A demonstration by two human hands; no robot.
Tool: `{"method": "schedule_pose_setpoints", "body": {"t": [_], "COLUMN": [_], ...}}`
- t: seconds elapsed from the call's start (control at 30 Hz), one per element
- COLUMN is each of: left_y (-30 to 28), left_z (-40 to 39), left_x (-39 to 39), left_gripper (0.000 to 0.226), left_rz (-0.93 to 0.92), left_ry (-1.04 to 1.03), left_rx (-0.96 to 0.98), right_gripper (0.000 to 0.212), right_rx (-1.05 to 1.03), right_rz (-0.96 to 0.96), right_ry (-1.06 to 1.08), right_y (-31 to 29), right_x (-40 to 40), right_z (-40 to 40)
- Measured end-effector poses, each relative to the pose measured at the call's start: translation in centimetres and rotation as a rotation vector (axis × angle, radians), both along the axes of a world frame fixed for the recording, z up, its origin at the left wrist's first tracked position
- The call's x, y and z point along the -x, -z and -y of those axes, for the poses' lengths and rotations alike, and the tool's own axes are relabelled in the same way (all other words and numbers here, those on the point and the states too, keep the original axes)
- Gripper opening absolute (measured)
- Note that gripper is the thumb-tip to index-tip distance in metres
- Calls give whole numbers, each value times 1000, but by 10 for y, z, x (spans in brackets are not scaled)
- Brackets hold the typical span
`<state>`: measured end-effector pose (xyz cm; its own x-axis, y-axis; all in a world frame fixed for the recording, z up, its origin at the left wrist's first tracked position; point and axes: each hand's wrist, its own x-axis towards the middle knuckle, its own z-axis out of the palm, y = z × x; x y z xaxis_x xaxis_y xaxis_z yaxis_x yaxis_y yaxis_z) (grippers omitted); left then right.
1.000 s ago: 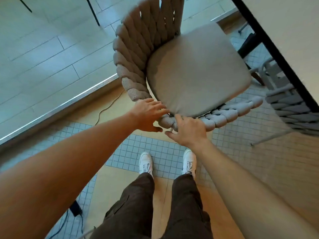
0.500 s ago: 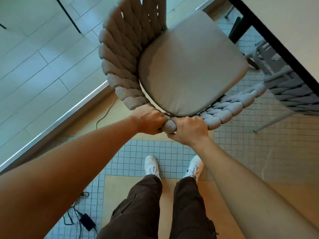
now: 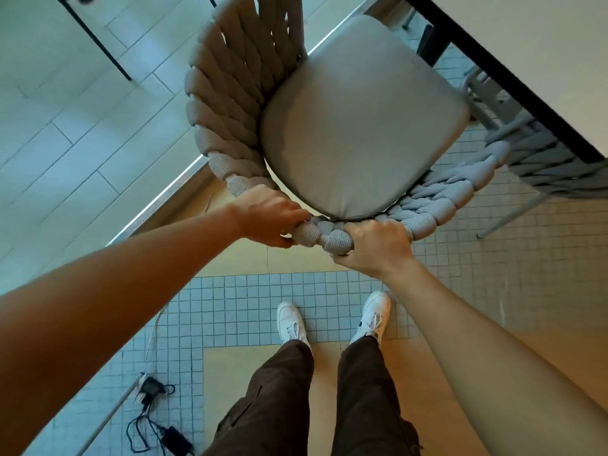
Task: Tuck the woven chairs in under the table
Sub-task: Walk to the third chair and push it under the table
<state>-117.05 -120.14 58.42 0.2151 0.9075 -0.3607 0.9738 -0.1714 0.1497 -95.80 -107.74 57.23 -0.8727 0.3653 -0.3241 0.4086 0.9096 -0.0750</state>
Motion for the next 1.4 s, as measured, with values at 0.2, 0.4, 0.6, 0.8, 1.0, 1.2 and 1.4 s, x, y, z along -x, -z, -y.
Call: {"method": "schedule_pose_setpoints", "body": {"t": [0.2,0.4,0.6,0.8,1.0,1.2,1.4], "left_y": [0,3,-2,-6,-4,-2,7], "left_z": [7,2,-12,-18,-7,-6,-6], "left_x": [42,44,48,38,32,32,35], "left_gripper": [51,41,43,52,48,44,44], "left_rz": [-65,-40,-89,-92,-76,-95,-79], "left_ry": [40,45,33,-9,24,35,48], "left_rx": [-14,-37,-26,35,4,-61,-101], "right_gripper": [53,46,45,44,48,59,66], "right_rx": [5,28,43,45,22,-61,-56], "right_rz": [30,7,-4,17,53,20,1], "right_ry": [67,60,78,155,172,156,121], "right_y": [1,9,6,2,0,0,6], "right_x": [16,24,33,31,25,21,22], "right_z": [24,28,12,7,19,27,19]}}
